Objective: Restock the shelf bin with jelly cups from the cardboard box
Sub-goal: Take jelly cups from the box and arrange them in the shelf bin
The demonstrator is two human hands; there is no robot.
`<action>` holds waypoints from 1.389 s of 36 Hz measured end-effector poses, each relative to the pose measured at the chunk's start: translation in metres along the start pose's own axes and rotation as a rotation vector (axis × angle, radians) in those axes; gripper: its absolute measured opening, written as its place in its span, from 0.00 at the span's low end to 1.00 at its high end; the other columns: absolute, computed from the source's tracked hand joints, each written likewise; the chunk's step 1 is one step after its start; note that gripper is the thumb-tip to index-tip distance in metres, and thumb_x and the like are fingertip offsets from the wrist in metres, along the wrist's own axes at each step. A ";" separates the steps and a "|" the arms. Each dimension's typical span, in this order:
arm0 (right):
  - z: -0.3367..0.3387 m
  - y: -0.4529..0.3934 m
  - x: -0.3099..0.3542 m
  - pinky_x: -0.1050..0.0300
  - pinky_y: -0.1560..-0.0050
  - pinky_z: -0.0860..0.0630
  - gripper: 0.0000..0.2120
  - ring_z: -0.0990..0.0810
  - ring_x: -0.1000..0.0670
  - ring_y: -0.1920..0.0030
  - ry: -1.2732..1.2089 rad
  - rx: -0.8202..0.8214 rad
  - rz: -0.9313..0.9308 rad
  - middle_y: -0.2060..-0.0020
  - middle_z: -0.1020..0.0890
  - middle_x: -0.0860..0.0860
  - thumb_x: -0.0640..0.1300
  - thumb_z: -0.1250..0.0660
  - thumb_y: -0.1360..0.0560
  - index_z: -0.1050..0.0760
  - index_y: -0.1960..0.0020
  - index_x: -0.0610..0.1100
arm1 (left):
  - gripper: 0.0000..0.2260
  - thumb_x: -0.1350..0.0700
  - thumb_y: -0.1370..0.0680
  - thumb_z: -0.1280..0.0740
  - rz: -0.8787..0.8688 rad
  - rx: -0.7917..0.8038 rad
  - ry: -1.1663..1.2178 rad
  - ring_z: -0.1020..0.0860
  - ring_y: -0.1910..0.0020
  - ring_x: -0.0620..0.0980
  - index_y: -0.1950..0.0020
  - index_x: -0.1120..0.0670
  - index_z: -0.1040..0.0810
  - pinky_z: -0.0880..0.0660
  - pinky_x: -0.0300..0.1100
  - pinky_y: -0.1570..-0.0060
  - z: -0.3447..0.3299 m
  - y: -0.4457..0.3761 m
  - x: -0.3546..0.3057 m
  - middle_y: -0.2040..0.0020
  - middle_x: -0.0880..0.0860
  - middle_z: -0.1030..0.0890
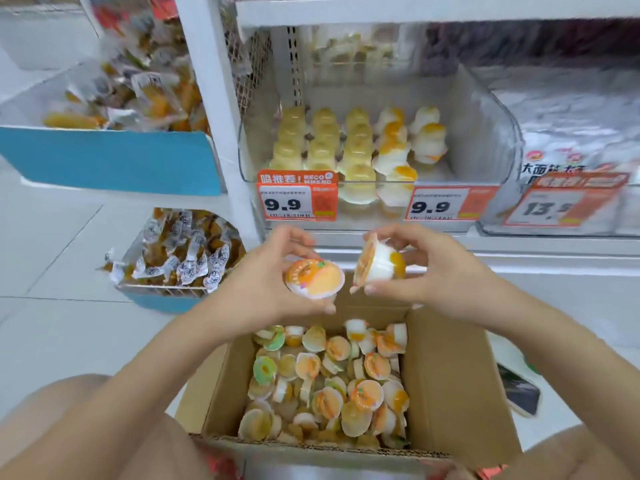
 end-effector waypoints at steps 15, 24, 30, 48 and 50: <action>-0.005 -0.017 0.004 0.49 0.43 0.23 0.26 0.19 0.48 0.47 -0.131 0.073 0.097 0.46 0.20 0.52 0.52 0.21 0.39 0.24 0.43 0.50 | 0.33 0.52 0.48 0.17 0.026 -0.035 0.281 0.18 0.55 0.44 0.45 0.49 0.22 0.23 0.40 0.53 -0.014 -0.015 -0.013 0.55 0.46 0.15; -0.006 -0.013 -0.001 0.55 0.43 0.22 0.30 0.22 0.53 0.41 -0.226 0.169 0.091 0.38 0.24 0.55 0.43 0.23 0.33 0.28 0.34 0.54 | 0.22 0.64 0.37 0.27 0.184 0.108 0.844 0.17 0.51 0.54 0.43 0.56 0.22 0.19 0.47 0.53 -0.028 -0.012 -0.013 0.49 0.56 0.16; -0.021 -0.011 -0.007 0.58 0.49 0.20 0.35 0.22 0.53 0.43 -0.196 0.099 0.158 0.39 0.27 0.47 0.36 0.22 0.37 0.28 0.34 0.55 | 0.21 0.62 0.37 0.27 0.228 0.133 0.888 0.16 0.56 0.54 0.45 0.57 0.22 0.19 0.45 0.57 -0.030 -0.012 -0.010 0.51 0.58 0.16; -0.029 -0.015 -0.005 0.65 0.43 0.27 0.30 0.23 0.59 0.43 -0.007 0.007 0.226 0.46 0.20 0.60 0.48 0.19 0.40 0.24 0.40 0.53 | 0.20 0.63 0.34 0.27 0.345 0.273 0.996 0.17 0.53 0.54 0.43 0.61 0.22 0.19 0.44 0.53 -0.028 -0.008 0.002 0.48 0.62 0.18; -0.026 -0.018 -0.001 0.64 0.45 0.26 0.30 0.21 0.58 0.46 -0.033 -0.013 0.211 0.48 0.19 0.57 0.47 0.19 0.40 0.23 0.40 0.50 | 0.28 0.59 0.38 0.20 0.329 0.301 1.056 0.18 0.48 0.57 0.41 0.61 0.24 0.20 0.48 0.49 -0.027 -0.009 0.000 0.44 0.63 0.19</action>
Point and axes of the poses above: each hand's wrist, its own y-axis away from the middle knuckle, its own z-axis out of the back of the hand, x = y × z, the point moved 2 cm from there along -y, towards the middle knuckle
